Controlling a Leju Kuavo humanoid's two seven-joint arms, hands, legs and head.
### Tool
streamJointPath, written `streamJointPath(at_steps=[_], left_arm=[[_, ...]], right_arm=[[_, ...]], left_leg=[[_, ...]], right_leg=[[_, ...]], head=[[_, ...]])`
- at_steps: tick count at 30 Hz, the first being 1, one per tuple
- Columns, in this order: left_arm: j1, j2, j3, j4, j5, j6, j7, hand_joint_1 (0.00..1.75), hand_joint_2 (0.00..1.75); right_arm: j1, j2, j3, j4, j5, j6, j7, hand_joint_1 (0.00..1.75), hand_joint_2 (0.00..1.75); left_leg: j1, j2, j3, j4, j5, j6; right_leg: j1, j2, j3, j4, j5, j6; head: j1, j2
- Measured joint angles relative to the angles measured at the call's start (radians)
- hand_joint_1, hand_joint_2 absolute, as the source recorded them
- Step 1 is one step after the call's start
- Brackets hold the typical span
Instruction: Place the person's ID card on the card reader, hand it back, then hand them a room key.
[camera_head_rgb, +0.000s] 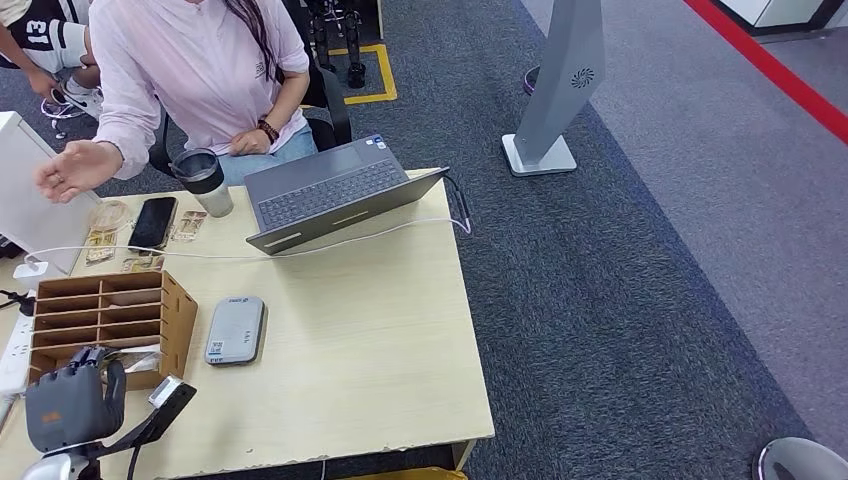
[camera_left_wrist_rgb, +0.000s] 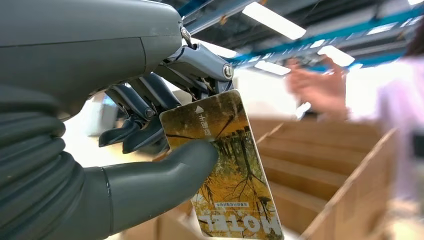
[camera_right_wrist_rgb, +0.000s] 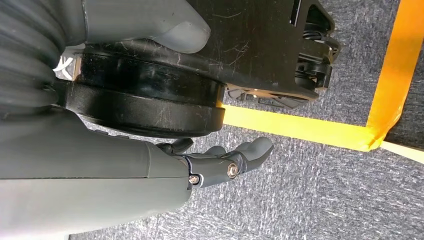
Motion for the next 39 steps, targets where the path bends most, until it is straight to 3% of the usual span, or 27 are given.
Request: streamJointPath(at_steps=[5, 11, 15, 21, 24, 30, 39], left_arm=[[0.033, 0.005, -0.025, -0.153, -0.014, -0.001, 0.013, 1.75, 1.75], [0.036, 0.038, -0.166, -0.360, -0.087, -0.034, 0.103, 1.75, 1.75], [-0.019, 0.069, -0.243, -0.426, -0.071, -0.041, 0.140, 1.75, 1.75], [-0.113, 0.090, -0.265, -0.429, -0.041, -0.048, 0.143, 1.75, 1.75], [-0.209, 0.096, -0.266, -0.361, -0.042, -0.082, 0.169, 1.75, 1.75], [-0.489, 0.112, -0.262, -0.004, -0.042, -0.060, 0.138, 1.75, 1.75], [-0.588, 0.113, -0.257, 0.200, -0.069, -0.046, 0.157, 1.75, 1.75]], right_arm=[[0.001, 0.000, -0.017, 0.000, -0.011, -0.004, -0.010, 0.00, 1.75], [0.002, 0.000, -0.032, 0.002, -0.033, -0.008, -0.016, 0.00, 1.75], [0.003, 0.000, -0.039, 0.003, -0.034, -0.003, -0.019, 0.00, 1.75], [0.003, 0.000, -0.039, 0.003, -0.027, 0.000, -0.013, 0.00, 1.75], [0.001, 0.000, -0.039, 0.003, 0.000, 0.010, -0.001, 0.00, 1.75], [-0.004, 0.000, -0.039, -0.003, 0.049, 0.033, 0.026, 0.00, 1.75], [-0.002, 0.000, -0.039, -0.014, 0.072, 0.039, 0.046, 0.00, 1.75]], left_leg=[[0.000, 0.000, 0.000, 0.000, 0.000, 0.000], [0.000, 0.000, 0.000, 0.000, 0.000, 0.000], [0.000, -0.001, -0.001, 0.000, 0.001, 0.000], [0.000, 0.000, -0.001, 0.000, 0.002, 0.000], [0.000, -0.003, -0.002, 0.001, 0.004, 0.000], [0.000, -0.003, -0.004, 0.000, 0.009, -0.001], [0.000, -0.001, -0.004, 0.000, 0.010, -0.001]], right_leg=[[0.000, 0.000, -0.001, 0.000, 0.000, 0.000], [0.000, -0.001, -0.001, 0.000, 0.001, 0.000], [0.000, -0.001, -0.001, 0.000, 0.002, 0.001], [0.000, -0.001, -0.002, 0.000, 0.003, 0.000], [0.000, -0.003, -0.003, 0.000, 0.003, 0.001], [0.000, -0.002, -0.003, 0.001, 0.008, 0.000], [0.000, 0.000, -0.004, 0.001, 0.009, 0.000]], head=[[0.000, 0.000], [0.000, 0.000], [0.001, 0.000], [0.000, 0.000], [0.001, 0.000], [0.000, 0.000], [0.000, 0.000]])
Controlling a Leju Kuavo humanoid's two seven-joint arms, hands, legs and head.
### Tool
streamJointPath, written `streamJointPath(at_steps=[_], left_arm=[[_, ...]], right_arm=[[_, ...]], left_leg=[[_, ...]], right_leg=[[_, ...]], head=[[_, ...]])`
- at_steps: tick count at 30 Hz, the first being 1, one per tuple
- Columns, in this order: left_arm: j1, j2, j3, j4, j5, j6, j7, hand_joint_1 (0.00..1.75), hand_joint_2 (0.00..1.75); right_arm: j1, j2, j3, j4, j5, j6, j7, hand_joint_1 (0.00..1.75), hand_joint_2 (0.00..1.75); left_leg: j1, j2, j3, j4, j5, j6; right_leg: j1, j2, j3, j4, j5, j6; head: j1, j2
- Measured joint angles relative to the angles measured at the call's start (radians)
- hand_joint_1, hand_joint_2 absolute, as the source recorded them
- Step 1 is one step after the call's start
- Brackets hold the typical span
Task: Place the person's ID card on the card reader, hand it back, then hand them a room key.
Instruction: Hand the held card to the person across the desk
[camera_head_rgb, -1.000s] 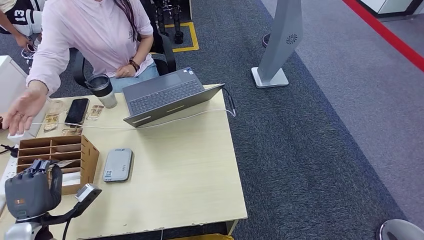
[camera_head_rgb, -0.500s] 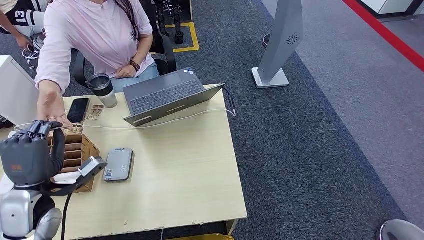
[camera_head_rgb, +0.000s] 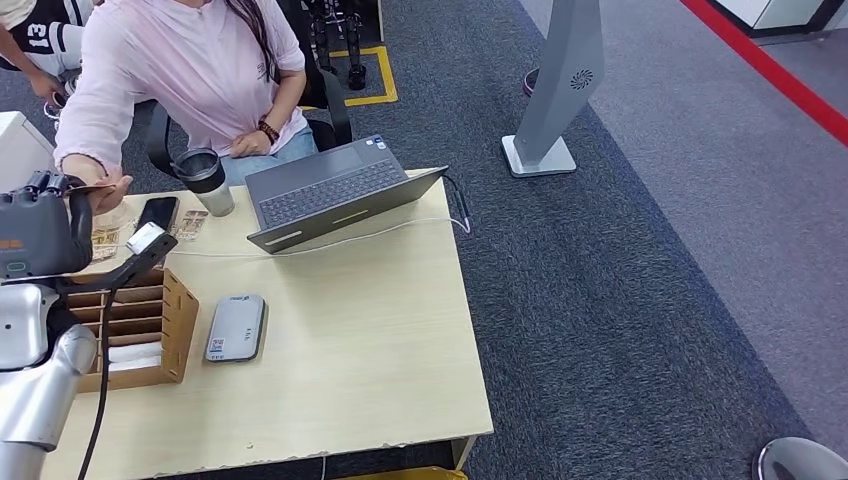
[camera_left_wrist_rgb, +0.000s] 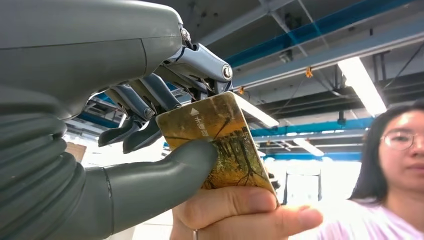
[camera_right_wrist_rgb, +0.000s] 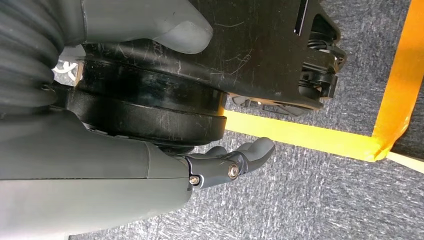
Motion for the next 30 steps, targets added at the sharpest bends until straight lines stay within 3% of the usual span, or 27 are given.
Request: streamJointPath(at_steps=[8, 9, 12, 13, 15, 17, 19, 24, 30], left_arm=[[-0.021, -0.005, 0.018, 0.135, 0.008, 0.040, -0.015, 1.75, 1.75], [-0.021, -0.005, 0.021, 0.144, 0.010, 0.040, -0.019, 1.49, 1.75], [-0.016, -0.006, 0.032, 0.159, 0.014, 0.042, -0.030, 0.18, 1.75], [-0.012, -0.007, 0.038, 0.161, 0.013, 0.043, -0.038, 0.00, 1.75], [0.007, -0.011, 0.061, 0.153, 0.009, 0.046, -0.067, 0.00, 0.87], [0.045, -0.019, 0.095, 0.119, 0.021, 0.047, -0.120, 0.00, 0.87], [0.098, -0.031, 0.139, 0.059, 0.062, 0.048, -0.193, 0.00, 1.75], [0.306, -0.078, 0.271, -0.188, 0.296, 0.051, -0.443, 0.00, 1.75], [0.511, -0.105, 0.373, -0.447, 0.514, 0.054, -0.551, 0.00, 1.75]], right_arm=[[0.010, 0.001, 0.000, -0.027, 0.014, 0.011, 0.024, 0.00, 1.75], [0.011, 0.001, 0.000, -0.030, 0.014, 0.011, 0.025, 0.00, 1.75], [0.014, 0.001, 0.000, -0.035, 0.018, 0.010, 0.027, 0.00, 1.75], [0.014, 0.001, 0.000, -0.036, 0.020, 0.010, 0.028, 0.00, 1.75], [0.016, 0.001, 0.000, -0.038, 0.021, 0.009, 0.029, 0.00, 0.87], [0.017, 0.001, 0.000, -0.038, 0.021, 0.009, 0.028, 0.00, 0.00], [0.017, 0.001, -0.001, -0.037, 0.019, 0.008, 0.023, 0.00, 0.00], [0.011, 0.001, -0.012, -0.015, 0.004, -0.014, -0.017, 0.00, 0.00], [0.007, 0.001, -0.024, -0.001, -0.001, -0.028, -0.039, 0.00, 0.00]], left_leg=[[0.000, 0.001, -0.001, 0.000, 0.000, 0.000], [0.000, 0.001, -0.001, 0.000, 0.000, 0.000], [0.000, 0.001, -0.002, 0.000, 0.000, 0.000], [0.000, 0.001, -0.002, 0.000, 0.000, 0.000], [0.000, 0.001, -0.002, 0.000, 0.000, 0.000], [0.000, 0.002, -0.002, 0.000, 0.000, 0.000], [0.000, 0.003, -0.003, 0.000, -0.001, 0.000], [-0.001, 0.005, -0.005, 0.000, -0.001, 0.000], [-0.001, 0.006, -0.006, -0.001, -0.001, 0.000]], right_leg=[[0.000, 0.001, -0.001, 0.000, 0.000, 0.000], [0.000, 0.001, -0.001, 0.000, 0.000, 0.000], [0.000, 0.001, -0.002, 0.000, 0.000, 0.000], [0.000, 0.001, -0.002, 0.000, 0.000, 0.000], [0.000, 0.001, -0.002, 0.000, 0.000, 0.000], [0.000, 0.002, -0.003, 0.000, 0.000, 0.000], [0.000, 0.002, -0.004, 0.000, 0.000, 0.000], [0.000, 0.004, -0.006, 0.000, 0.000, 0.000], [0.000, 0.004, -0.008, 0.000, 0.000, 0.000]], head=[[0.000, 0.000], [0.000, 0.000], [0.000, 0.000], [0.000, 0.000], [0.000, 0.000], [0.000, 0.000], [0.000, 0.000], [0.000, 0.000], [-0.001, 0.000]])
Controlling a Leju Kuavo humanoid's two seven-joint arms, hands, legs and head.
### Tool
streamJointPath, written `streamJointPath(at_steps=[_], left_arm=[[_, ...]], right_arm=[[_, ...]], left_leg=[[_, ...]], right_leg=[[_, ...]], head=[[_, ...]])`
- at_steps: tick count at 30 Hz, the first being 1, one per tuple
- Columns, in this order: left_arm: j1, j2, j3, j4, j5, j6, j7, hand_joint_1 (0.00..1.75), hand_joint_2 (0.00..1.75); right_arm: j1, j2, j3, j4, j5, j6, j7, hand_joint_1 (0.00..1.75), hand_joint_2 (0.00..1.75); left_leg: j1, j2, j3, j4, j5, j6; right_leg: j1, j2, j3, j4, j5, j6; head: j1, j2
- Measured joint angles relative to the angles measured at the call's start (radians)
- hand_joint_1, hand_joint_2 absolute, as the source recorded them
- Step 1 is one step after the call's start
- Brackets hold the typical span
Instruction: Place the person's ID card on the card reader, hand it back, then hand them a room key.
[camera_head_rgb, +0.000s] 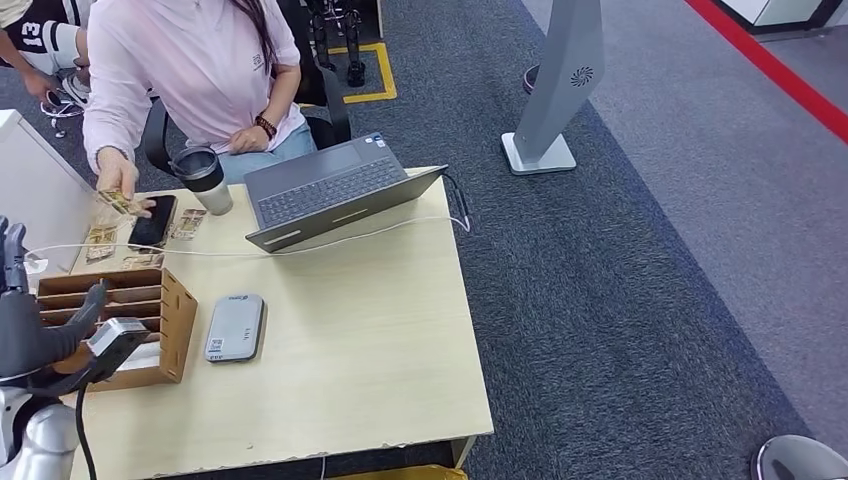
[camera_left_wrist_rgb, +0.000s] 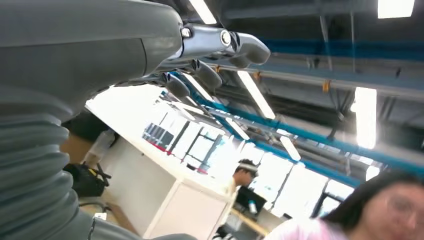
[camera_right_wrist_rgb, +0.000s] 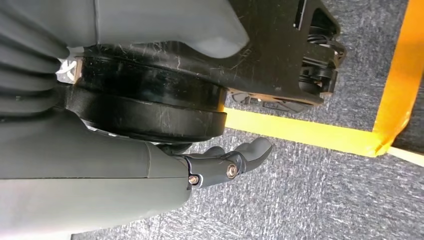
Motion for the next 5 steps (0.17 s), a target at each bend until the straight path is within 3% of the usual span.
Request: streamJointPath(at_steps=[5], left_arm=[[0.111, -0.007, 0.031, -0.137, 0.060, 0.001, -0.014, 0.00, 1.75]], right_arm=[[-0.001, 0.000, -0.012, 0.005, -0.003, -0.001, -0.006, 0.00, 0.00]], left_leg=[[0.000, -0.004, -0.001, 0.000, 0.000, 0.000]], right_leg=[[0.000, -0.004, 0.000, 0.000, 0.000, 0.000]], head=[[0.001, 0.000]])
